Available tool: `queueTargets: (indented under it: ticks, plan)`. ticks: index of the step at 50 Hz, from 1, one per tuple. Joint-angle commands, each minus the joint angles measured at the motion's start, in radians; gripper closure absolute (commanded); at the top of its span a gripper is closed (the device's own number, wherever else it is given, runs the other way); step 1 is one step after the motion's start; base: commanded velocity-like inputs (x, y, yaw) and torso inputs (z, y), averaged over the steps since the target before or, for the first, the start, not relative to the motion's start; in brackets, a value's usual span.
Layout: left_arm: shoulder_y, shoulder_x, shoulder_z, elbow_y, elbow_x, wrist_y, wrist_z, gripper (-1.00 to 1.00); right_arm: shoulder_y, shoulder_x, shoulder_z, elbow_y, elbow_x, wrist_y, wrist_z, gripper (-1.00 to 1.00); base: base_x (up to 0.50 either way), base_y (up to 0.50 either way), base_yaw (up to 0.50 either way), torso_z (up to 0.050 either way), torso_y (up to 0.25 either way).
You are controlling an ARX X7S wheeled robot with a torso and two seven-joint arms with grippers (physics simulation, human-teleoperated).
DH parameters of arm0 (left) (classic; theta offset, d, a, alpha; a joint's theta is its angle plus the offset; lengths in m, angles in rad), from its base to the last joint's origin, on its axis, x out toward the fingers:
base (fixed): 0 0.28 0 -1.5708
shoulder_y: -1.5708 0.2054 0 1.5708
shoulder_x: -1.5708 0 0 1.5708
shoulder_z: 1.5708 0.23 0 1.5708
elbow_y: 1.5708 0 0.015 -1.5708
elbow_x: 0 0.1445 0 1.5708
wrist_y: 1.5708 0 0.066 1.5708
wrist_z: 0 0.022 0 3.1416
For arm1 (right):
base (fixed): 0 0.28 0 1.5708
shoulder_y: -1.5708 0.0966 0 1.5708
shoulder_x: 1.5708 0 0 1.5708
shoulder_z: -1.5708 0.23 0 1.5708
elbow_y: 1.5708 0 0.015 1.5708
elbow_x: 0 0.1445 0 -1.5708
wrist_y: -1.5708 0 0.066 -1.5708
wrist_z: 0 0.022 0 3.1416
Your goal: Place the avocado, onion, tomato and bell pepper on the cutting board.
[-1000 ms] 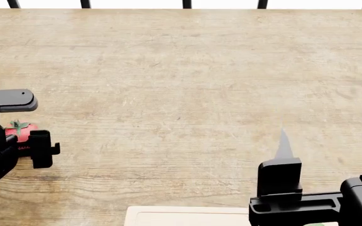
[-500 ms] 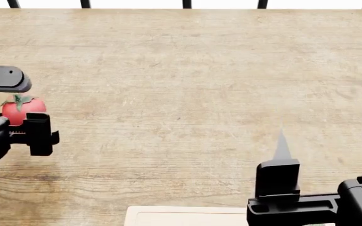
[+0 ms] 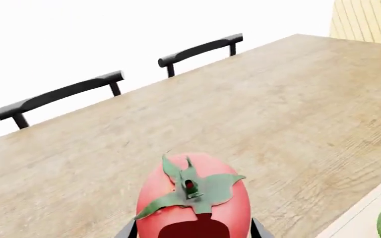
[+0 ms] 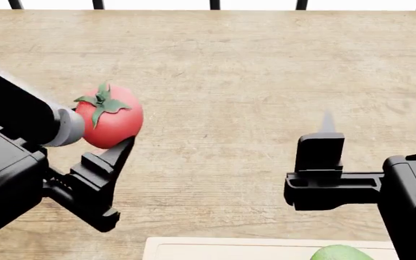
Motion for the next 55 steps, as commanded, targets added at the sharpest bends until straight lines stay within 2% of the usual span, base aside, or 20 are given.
queueTargets:
  ticks: [1,15,36,55]
  plan:
    - [0.008,0.045,0.011,0.046,-0.015,-0.003,0.054,1.0,0.006,-0.049,-0.019,0.027,-0.102,0.007,-0.032,-1.0,0.0,0.0,0.0,0.0,0.0]
    - [0.054,0.082,0.045,0.048,-0.114,0.024,0.056,1.0,-0.052,0.028,0.037,-0.039,0.01,-0.036,0.016,-1.0,0.0,0.0,0.0,0.0,0.0]
    - [0.165,0.118,0.089,0.008,-0.071,0.04,0.13,1.0,-0.085,0.097,0.069,-0.085,0.116,-0.079,0.069,-1.0,0.0,0.0,0.0,0.0,0.0]
    - [0.239,0.111,0.112,0.021,-0.088,0.069,0.112,1.0,-0.081,0.113,0.061,-0.089,0.142,-0.087,0.078,-1.0,0.0,0.0,0.0,0.0,0.001]
